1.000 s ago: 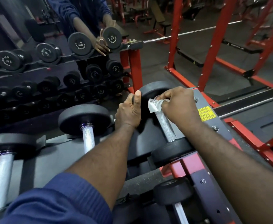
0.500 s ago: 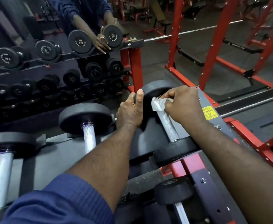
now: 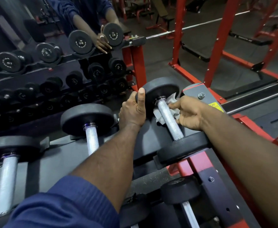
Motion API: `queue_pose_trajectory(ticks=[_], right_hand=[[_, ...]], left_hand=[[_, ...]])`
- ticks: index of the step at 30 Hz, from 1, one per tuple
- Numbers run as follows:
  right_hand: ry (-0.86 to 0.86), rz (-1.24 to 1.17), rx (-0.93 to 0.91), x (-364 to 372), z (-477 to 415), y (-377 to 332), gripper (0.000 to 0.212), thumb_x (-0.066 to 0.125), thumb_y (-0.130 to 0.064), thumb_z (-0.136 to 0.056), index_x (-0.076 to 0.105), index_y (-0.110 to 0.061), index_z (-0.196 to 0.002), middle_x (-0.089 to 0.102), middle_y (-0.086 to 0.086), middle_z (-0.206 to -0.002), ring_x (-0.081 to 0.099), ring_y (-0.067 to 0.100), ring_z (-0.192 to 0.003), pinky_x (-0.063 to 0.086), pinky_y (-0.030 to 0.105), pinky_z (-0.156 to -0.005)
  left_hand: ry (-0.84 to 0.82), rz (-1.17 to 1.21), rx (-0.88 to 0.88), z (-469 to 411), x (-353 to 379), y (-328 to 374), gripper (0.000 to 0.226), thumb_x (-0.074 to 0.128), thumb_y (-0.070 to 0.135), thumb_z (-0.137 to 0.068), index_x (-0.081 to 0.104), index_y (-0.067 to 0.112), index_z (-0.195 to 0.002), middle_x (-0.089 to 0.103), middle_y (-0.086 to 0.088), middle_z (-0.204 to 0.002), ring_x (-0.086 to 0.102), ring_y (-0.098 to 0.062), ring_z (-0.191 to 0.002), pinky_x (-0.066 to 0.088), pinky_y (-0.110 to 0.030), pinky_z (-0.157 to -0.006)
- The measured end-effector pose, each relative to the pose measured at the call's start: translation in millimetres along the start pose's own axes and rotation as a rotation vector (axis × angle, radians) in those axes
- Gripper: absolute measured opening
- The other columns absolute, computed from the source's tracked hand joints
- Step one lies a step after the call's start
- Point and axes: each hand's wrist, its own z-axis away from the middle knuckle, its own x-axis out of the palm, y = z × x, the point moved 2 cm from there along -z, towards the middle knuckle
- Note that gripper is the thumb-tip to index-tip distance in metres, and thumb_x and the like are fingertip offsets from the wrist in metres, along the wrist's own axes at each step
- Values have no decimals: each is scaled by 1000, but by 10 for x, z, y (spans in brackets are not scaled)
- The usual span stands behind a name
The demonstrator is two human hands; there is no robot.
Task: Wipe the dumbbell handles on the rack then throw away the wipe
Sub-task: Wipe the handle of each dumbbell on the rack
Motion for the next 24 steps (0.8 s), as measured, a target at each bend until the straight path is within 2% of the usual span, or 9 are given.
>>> queue_pose_trajectory(ticks=[2, 5, 8, 9, 12, 15, 19, 22, 24], right_hand=[[-47, -5, 52, -6, -42, 17, 26, 39, 0, -97, 62, -10, -92, 50, 16, -84, 51, 25, -65, 56, 42, -86], [-115, -128, 98, 17, -43, 43, 32, 35, 0, -100, 67, -1, -104, 68, 24, -107, 63, 29, -92, 47, 43, -105], [-37, -125, 15, -48, -60, 21, 24, 40, 2, -95, 62, -9, -97, 61, 14, -87, 55, 20, -66, 56, 35, -72], [-3, -130, -15, -78, -77, 8, 26, 41, 4, -93, 64, -6, -99, 65, 16, -88, 61, 23, -64, 59, 35, -66], [34, -11, -74, -21, -74, -4, 32, 39, 10, -93, 64, -4, -106, 69, 17, -92, 69, 23, -63, 59, 36, -61], [-57, -20, -41, 63, -15, 21, 35, 32, 11, -97, 64, 6, -109, 71, 23, -101, 74, 28, -71, 61, 38, -63], [-18, 81, -124, -25, -57, -27, 26, 43, 10, -91, 64, -4, -97, 61, 23, -96, 60, 29, -74, 56, 45, -83], [70, 279, -207, 15, -57, 9, 30, 42, 9, -92, 56, -14, -79, 56, 11, -69, 54, 18, -52, 49, 29, -58], [157, 526, -356, 30, -40, 16, 23, 51, 0, -86, 53, -16, -70, 50, 8, -62, 50, 17, -49, 43, 31, -54]], left_hand=[[0, 4, 4, -7, 11, -5, 87, 0, 93, -80, 53, 26, -94, 60, -2, -73, 62, -39, -83, 55, -54, -82], [11, 5, 3, -6, 17, -11, 89, -2, 95, -78, 52, 26, -92, 61, -4, -73, 62, -40, -83, 55, -54, -82], [15, 15, 5, -11, 16, -6, 92, -5, 97, -75, 52, 25, -91, 61, -3, -72, 62, -39, -82, 55, -53, -82], [17, 14, 6, -10, 15, -4, 92, -5, 96, -76, 51, 25, -91, 61, -3, -72, 62, -39, -82, 55, -53, -82], [24, 8, 9, -17, 18, -14, 90, -5, 96, -76, 51, 26, -89, 60, -1, -71, 62, -38, -81, 55, -53, -81], [20, 22, 3, -3, 31, -6, 90, -4, 97, -76, 52, 27, -89, 60, -1, -70, 62, -37, -80, 56, -53, -81], [17, 27, 0, -13, 30, 20, 92, -3, 97, -77, 54, 26, -92, 60, -1, -71, 63, -36, -81, 56, -53, -81], [13, 14, -3, -5, 31, 7, 86, 2, 93, -81, 54, 25, -90, 58, 0, -69, 62, -33, -78, 56, -53, -81], [6, 16, -10, -2, 28, 0, 83, 3, 90, -83, 55, 25, -93, 59, 0, -71, 62, -35, -80, 55, -52, -82]])
